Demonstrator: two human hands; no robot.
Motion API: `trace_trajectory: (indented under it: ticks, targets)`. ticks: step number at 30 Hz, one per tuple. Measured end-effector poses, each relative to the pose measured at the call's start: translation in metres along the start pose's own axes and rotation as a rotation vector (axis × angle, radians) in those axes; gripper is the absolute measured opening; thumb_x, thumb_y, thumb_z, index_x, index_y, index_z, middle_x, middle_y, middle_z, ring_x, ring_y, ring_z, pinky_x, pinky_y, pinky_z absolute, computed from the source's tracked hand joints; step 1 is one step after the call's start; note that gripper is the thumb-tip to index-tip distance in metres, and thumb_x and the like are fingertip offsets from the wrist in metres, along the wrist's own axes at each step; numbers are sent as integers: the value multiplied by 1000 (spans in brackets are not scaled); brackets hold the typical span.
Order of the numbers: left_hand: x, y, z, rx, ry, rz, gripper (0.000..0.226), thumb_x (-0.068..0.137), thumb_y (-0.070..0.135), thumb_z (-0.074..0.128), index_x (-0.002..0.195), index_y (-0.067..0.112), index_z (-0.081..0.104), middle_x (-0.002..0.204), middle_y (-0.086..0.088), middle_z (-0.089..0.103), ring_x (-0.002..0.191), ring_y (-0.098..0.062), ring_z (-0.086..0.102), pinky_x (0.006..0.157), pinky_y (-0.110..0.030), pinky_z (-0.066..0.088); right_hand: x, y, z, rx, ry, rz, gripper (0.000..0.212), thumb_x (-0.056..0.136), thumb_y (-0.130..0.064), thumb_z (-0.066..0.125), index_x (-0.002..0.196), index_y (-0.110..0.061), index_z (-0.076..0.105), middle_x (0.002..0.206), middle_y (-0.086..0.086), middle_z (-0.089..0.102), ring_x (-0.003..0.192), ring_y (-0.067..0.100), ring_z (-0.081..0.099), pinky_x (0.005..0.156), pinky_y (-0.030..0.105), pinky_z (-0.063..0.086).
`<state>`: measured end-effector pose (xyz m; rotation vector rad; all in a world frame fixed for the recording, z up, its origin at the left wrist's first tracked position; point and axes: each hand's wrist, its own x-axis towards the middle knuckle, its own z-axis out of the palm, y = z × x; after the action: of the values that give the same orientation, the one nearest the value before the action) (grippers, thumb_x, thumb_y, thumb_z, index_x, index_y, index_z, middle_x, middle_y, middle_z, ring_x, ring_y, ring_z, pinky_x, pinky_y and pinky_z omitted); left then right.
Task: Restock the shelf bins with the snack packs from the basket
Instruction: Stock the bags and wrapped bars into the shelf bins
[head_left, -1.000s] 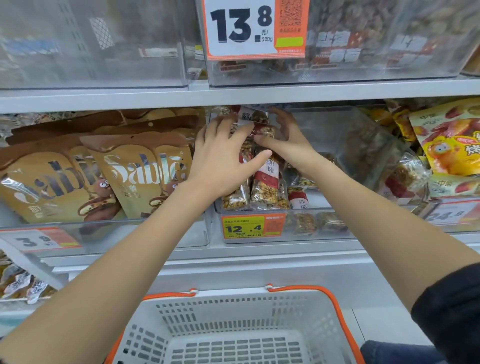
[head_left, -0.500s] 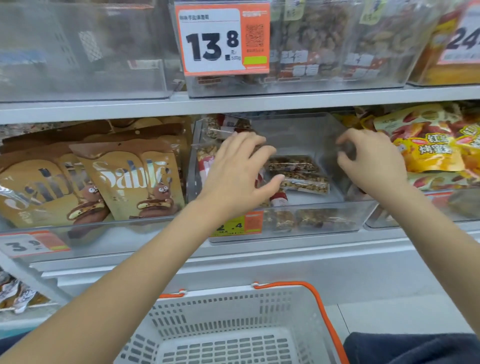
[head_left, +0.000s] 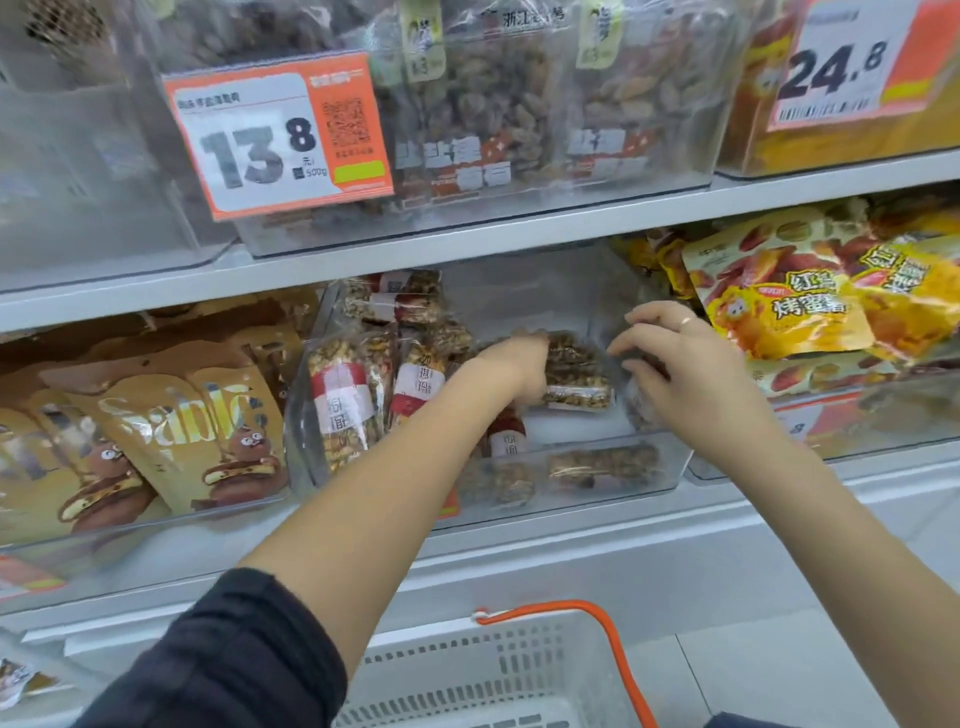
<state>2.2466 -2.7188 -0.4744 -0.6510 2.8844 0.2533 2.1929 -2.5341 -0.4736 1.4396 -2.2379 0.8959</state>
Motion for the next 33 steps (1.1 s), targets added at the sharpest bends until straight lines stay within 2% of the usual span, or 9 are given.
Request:
trace_trajectory:
  ticks: [2, 4, 9, 12, 16, 22, 26, 29, 33]
  targets:
    - [18, -2, 4, -52, 37, -54, 75, 87, 2, 52, 150, 16, 15, 153, -12, 24, 134, -32, 36, 103, -40, 40, 3, -2, -5, 45, 33, -15, 21, 81, 4, 65, 97, -8, 68, 117, 11, 56, 89, 23, 56, 72, 28, 43]
    - [36, -7, 7, -53, 146, -109, 70, 90, 5, 53, 150, 21, 20, 152, -9, 29, 134, -31, 36, 104, -44, 39, 4, -2, -9, 46, -6, 9, 23, 84, -2, 64, 104, -14, 65, 122, 5, 53, 82, 14, 50, 67, 30, 45]
    - [60, -18, -1, 37, 55, -59, 42, 86, 9, 63, 126, 11, 49, 127, -8, 53, 109, -28, 54, 81, -31, 44, -1, -1, -4, 2, -90, 5, 26, 87, -8, 60, 112, -17, 60, 126, 0, 51, 88, 23, 56, 60, 36, 49]
    - [66, -25, -14, 89, 27, 1, 41, 84, 22, 70, 119, 11, 51, 119, -8, 53, 104, -27, 53, 83, -34, 46, 0, 2, -6, 44, -119, 7, 27, 87, -9, 60, 113, -18, 60, 125, -2, 51, 79, 18, 52, 64, 38, 50]
    - [74, -36, -28, -39, 97, -20, 25, 96, 20, 50, 118, 8, 53, 109, -10, 59, 87, -23, 55, 73, -32, 43, -1, 4, -8, 77, -142, 17, 26, 88, -9, 59, 112, -18, 61, 122, -4, 54, 87, 20, 58, 68, 40, 52]
    - [82, -47, -18, -21, 52, -73, 31, 98, 9, 39, 127, 4, 49, 119, -14, 55, 94, -24, 53, 77, -31, 43, 1, 3, -7, 63, -143, 35, 28, 89, -9, 57, 114, -21, 60, 123, -6, 53, 90, 19, 58, 67, 39, 52]
    - [82, -44, -14, -139, 224, 18, 34, 95, 13, 52, 128, 8, 50, 127, -14, 54, 110, -28, 53, 90, -32, 44, 2, 2, -6, 46, -141, 42, 27, 90, -11, 58, 115, -23, 60, 125, -8, 53, 79, 12, 50, 62, 32, 47]
    - [79, -48, -16, -133, 96, 39, 66, 80, 26, 74, 137, 12, 44, 135, -9, 51, 119, -26, 50, 96, -30, 42, 4, 2, -6, 44, -143, 47, 27, 89, -11, 58, 114, -23, 60, 124, -8, 54, 78, 11, 50, 60, 31, 46]
    - [79, -50, -20, -113, 76, 39, 82, 73, 7, 77, 143, 19, 35, 143, -8, 42, 123, -28, 46, 94, -31, 44, 1, 1, -7, 51, -147, 49, 28, 89, -10, 58, 114, -22, 61, 124, -7, 54, 91, 17, 57, 65, 34, 51]
